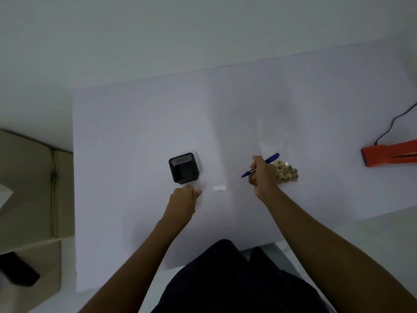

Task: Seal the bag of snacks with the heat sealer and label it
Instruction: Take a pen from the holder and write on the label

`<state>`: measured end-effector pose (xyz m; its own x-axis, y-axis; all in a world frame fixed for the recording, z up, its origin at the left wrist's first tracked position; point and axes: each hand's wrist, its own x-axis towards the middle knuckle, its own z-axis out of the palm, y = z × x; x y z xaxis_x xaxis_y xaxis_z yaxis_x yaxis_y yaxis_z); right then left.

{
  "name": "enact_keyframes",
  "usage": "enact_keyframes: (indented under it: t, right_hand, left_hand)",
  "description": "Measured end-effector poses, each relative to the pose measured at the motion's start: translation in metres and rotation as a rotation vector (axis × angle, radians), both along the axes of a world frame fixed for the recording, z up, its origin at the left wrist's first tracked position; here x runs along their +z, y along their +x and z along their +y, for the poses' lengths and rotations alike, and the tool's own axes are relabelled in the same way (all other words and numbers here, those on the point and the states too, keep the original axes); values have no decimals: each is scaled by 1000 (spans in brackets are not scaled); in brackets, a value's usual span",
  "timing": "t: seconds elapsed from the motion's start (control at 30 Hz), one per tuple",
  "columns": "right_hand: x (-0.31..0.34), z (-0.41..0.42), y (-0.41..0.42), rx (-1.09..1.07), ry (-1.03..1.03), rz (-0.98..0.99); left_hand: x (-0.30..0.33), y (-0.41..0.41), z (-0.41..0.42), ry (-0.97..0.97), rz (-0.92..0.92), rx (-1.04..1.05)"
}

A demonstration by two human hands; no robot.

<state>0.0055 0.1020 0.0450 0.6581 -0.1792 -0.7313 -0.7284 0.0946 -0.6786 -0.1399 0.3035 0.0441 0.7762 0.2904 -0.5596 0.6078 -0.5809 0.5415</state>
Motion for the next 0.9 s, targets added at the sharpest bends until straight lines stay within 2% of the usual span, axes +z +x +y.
enact_keyframes:
  t: [0.23,0.4,0.9]
  right_hand:
    - [-14,32,-36,208,-11,-38]
    - [-19,30,-48,284,-47,-32]
    - [-17,22,-38,307,-60,-52]
  left_hand:
    - [-42,-6,3,229,-51,-39]
    - [-53,-15,8,243,-67,-30]
    - [-54,-11,4,338,-70,-46]
